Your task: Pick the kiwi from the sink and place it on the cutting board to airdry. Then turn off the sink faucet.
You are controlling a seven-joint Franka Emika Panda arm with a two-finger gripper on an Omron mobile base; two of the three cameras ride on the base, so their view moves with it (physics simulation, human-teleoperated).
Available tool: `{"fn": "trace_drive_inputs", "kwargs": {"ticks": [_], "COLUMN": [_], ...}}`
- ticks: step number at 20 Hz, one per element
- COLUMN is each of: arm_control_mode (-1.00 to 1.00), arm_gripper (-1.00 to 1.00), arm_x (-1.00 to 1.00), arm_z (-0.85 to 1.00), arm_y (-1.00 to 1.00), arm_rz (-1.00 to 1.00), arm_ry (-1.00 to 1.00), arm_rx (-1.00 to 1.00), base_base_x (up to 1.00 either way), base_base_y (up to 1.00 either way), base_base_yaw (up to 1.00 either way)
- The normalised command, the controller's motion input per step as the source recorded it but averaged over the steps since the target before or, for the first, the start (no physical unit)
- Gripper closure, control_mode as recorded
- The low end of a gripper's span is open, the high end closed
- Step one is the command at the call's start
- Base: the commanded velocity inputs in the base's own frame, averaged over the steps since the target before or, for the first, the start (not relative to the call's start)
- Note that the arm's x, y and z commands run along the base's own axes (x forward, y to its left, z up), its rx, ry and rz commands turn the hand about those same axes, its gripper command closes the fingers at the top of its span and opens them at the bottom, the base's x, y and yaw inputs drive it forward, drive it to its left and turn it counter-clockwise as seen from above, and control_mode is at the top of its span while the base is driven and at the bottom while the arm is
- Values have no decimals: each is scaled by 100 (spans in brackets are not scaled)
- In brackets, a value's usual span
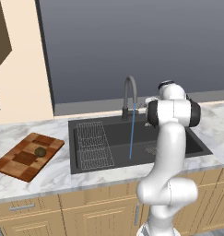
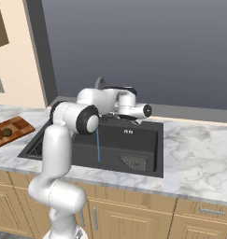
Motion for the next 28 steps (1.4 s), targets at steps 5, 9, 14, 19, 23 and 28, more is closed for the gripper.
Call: {"fn": "trace_drive_inputs", "kwargs": {"ticks": [5, 9, 14, 19, 23, 28], "arm_control_mode": [-100, -100, -100, -100, -100, -100], "arm_gripper": [100, 100, 100, 100, 100, 100], "arm_x": [20, 18, 21, 24, 24, 23], "arm_z": [-8, -9, -9, -9, -10, -9], "arm_y": [0, 0, 0, 0, 0, 0], "arm_rz": [0, 0, 0, 0, 0, 0], "arm_ry": [0, 0, 0, 0, 0, 1], "arm_rx": [2, 3, 3, 2, 2, 2], "base_base_x": [0, 0, 0, 0, 0, 0], "base_base_y": [0, 0, 0, 0, 0, 0], "base_base_yaw": [0, 0, 0, 0, 0, 0]}}
